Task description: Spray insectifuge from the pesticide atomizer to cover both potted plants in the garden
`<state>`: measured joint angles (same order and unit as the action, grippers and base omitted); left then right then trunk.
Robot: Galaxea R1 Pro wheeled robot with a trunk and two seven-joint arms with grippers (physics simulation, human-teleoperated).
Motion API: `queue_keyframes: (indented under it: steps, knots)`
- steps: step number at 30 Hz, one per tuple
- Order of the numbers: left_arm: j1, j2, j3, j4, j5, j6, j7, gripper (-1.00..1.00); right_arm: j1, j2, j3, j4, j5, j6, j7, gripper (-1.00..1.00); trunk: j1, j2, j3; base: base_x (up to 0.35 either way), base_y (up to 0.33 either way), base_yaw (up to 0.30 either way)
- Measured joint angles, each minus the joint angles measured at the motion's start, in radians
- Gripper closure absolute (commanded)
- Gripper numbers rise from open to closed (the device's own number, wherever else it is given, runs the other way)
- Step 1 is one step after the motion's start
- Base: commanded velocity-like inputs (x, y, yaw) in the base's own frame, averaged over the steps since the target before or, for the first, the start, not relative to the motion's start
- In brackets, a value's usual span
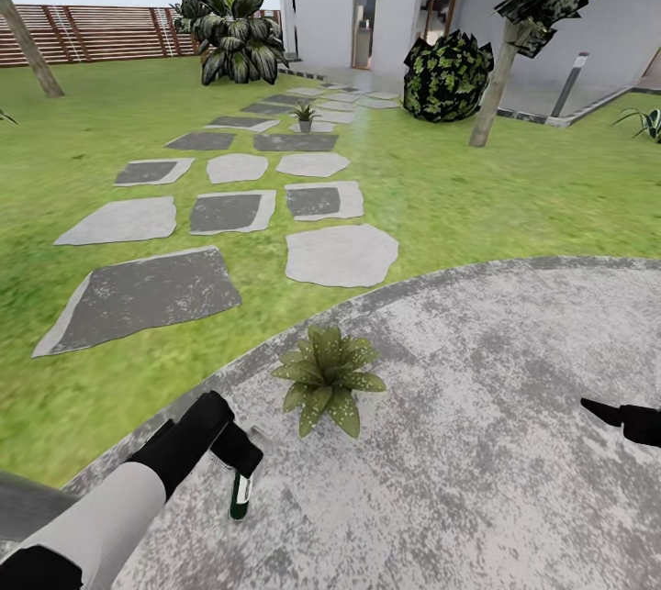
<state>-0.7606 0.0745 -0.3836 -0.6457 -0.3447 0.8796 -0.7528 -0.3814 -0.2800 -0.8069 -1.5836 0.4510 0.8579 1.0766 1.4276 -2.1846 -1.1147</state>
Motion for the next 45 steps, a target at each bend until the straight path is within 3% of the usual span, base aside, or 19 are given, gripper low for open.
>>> queue_keyframes:
  steps: [3, 4, 7, 8, 11, 13, 17, 19, 22, 23, 25, 28, 32, 39, 41, 45]
  knots:
    - [0.000, 0.005, 0.010, -0.009, -0.002, -0.060, -0.006, 1.00, 0.000, 0.004, 0.027, 0.000, 0.001, -0.001, 0.000, -1.00, 0.000, 0.000, 0.000, 0.000, 0.000, 0.000]
    - [0.000, 0.006, 0.011, -0.011, -0.003, -0.079, -0.008, 1.00, 0.000, 0.004, 0.061, 0.000, 0.001, -0.005, 0.000, -1.00, 0.000, 0.000, 0.000, 0.000, 0.000, 0.000]
    - [0.000, 0.007, 0.005, -0.016, -0.004, -0.111, -0.011, 1.00, -0.010, -0.019, 0.225, -0.004, 0.003, -0.036, 0.017, -1.00, 0.000, 0.000, 0.000, 0.000, 0.000, 0.000]
    - [0.000, 0.006, 0.004, -0.016, -0.005, -0.120, -0.012, 1.00, -0.017, -0.030, 0.258, -0.004, 0.004, -0.040, 0.027, -1.00, 0.000, 0.000, 0.000, 0.000, 0.000, 0.000]
    - [0.000, 0.003, 0.001, -0.017, -0.005, -0.183, -0.015, 1.00, -0.093, -0.100, 0.474, -0.005, 0.004, -0.075, 0.151, -1.00, 0.000, 0.000, 0.000, 0.000, 0.000, 0.000]
    - [0.000, 0.001, 0.000, -0.018, -0.005, -0.234, -0.018, 1.00, -0.147, -0.125, 0.573, -0.005, 0.010, -0.121, 0.238, -1.00, 0.000, 0.000, 0.000, 0.000, 0.000, 0.000]
    - [0.000, -0.001, -0.001, -0.017, -0.005, -0.359, -0.024, 1.00, -0.225, -0.142, 0.735, -0.004, 0.013, -0.150, 0.296, -1.00, 0.000, 0.000, 0.000, 0.000, 0.000, 0.000]
    - [0.001, -0.002, -0.001, -0.016, -0.004, -0.428, -0.038, 1.00, -0.272, -0.142, 0.850, -0.004, 0.014, -0.148, 0.307, -1.00, 0.000, 0.000, 0.000, 0.000, 0.000, 0.000]
    - [0.005, -0.003, 0.000, -0.016, -0.007, -0.531, -0.082, 1.00, -0.323, -0.137, 0.961, -0.004, 0.014, -0.120, 0.312, -1.00, 0.000, 0.000, 0.000, 0.000, 0.000, 0.000]
    - [0.006, -0.003, 0.000, -0.016, -0.008, -0.552, -0.089, 1.00, -0.332, -0.136, 0.978, -0.004, 0.014, -0.115, 0.313, 1.00, 0.000, 0.000, 0.000, 0.000, 0.000, 0.000]
    - [0.010, -0.004, 0.001, -0.016, -0.009, -0.628, -0.106, 1.00, -0.359, -0.134, 1.027, -0.004, 0.013, -0.100, 0.314, 1.00, 0.000, 0.000, 0.000, 0.000, 0.000, 0.000]
    - [0.021, -0.006, 0.000, -0.016, -0.009, -0.715, -0.115, 1.00, -0.378, -0.131, 1.064, -0.004, 0.013, -0.092, 0.315, 1.00, 0.000, 0.000, 0.000, 0.000, 0.000, 0.000]
    - [0.028, -0.031, 0.000, -0.016, -0.009, -0.782, -0.118, 1.00, -0.393, -0.129, 1.120, -0.004, 0.011, -0.089, 0.315, 1.00, 0.000, 0.000, 0.000, 0.000, 0.000, 0.000]
    - [0.029, -0.098, -0.006, -0.017, -0.011, -0.807, -0.117, 1.00, -0.415, -0.095, 1.163, -0.004, 0.007, -0.089, 0.316, 1.00, 0.000, 0.000, 0.000, 0.000, 0.000, 0.000]
    - [0.029, -0.117, -0.006, -0.017, -0.012, -0.809, -0.117, 1.00, -0.419, -0.085, 1.191, -0.004, 0.006, -0.089, 0.316, 1.00, 0.000, 0.000, 0.000, 0.000, 0.000, 0.000]
    - [0.029, -0.149, -0.007, -0.018, -0.012, -0.810, -0.117, 1.00, -0.421, -0.080, 1.219, -0.004, 0.006, -0.089, 0.316, 1.00, 0.000, 0.000, 0.000, 0.000, 0.000, 0.000]
